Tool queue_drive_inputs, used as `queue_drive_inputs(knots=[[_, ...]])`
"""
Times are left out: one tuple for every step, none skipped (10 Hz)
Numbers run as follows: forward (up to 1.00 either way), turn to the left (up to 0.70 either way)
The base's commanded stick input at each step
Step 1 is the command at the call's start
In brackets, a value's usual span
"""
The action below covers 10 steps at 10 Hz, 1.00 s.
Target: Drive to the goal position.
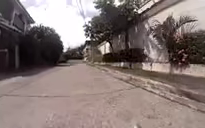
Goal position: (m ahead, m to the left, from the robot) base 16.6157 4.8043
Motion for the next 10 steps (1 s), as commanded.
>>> queue_drive_inputs(knots=[[0.70,0.00],[0.70,0.00],[0.70,0.00],[0.70,0.00],[0.70,0.00],[0.70,0.00],[0.70,0.00],[0.70,0.00],[0.70,0.00],[0.70,0.00]])
